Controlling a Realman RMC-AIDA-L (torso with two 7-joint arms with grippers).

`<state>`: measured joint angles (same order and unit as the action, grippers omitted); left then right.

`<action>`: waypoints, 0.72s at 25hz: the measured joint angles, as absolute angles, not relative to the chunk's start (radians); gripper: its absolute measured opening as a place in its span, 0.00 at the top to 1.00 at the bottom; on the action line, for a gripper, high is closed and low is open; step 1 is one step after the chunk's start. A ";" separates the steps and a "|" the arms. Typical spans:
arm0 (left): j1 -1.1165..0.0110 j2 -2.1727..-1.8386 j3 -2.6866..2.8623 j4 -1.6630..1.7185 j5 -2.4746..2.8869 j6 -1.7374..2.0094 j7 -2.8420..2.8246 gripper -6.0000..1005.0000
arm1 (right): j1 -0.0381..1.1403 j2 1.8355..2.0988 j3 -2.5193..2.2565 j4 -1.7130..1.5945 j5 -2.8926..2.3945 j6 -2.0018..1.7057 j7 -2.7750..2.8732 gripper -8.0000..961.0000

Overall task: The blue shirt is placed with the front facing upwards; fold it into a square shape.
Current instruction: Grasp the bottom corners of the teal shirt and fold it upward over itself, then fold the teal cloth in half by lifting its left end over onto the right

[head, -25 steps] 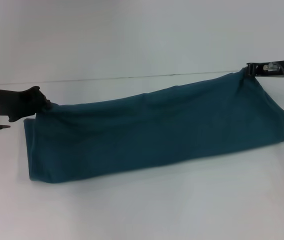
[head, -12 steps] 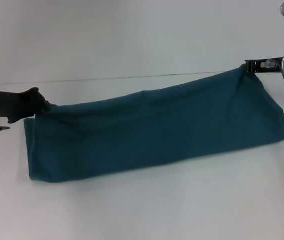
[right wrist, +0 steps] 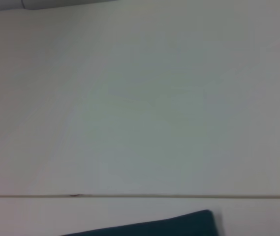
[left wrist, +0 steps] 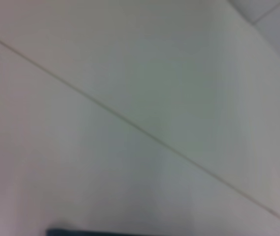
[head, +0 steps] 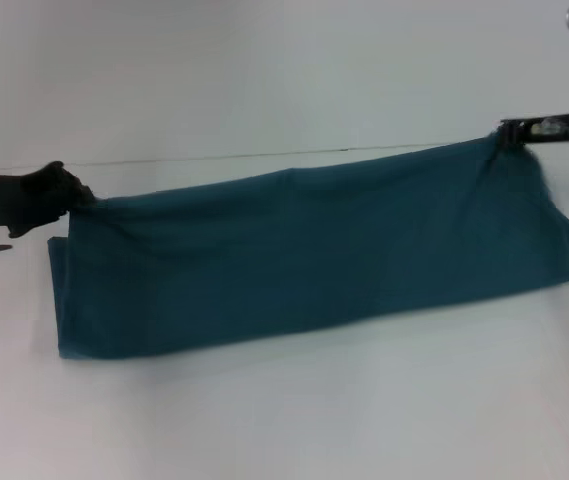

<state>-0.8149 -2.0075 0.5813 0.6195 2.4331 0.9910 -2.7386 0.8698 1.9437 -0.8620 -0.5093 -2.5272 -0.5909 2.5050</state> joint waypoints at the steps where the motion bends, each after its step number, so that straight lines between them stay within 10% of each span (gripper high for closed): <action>1: -0.803 -2.007 0.581 0.629 2.415 0.986 -2.738 0.86 | 0.870 1.937 -0.859 -0.514 -2.539 -0.589 2.512 0.80; 8: -0.743 -1.999 0.575 0.670 2.319 0.972 -2.734 0.77 | 0.868 1.852 -0.852 -0.524 -2.563 -0.606 2.575 0.77; 18: -0.726 -2.004 0.575 0.697 2.300 1.004 -2.734 0.41 | 0.830 1.822 -0.762 -0.626 -2.523 -0.815 2.560 0.50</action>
<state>-0.7261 -2.0045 0.5746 0.6967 2.2996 1.0040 -2.7339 0.8296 1.8220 -0.7619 -0.6260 -2.5234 -0.8148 2.5598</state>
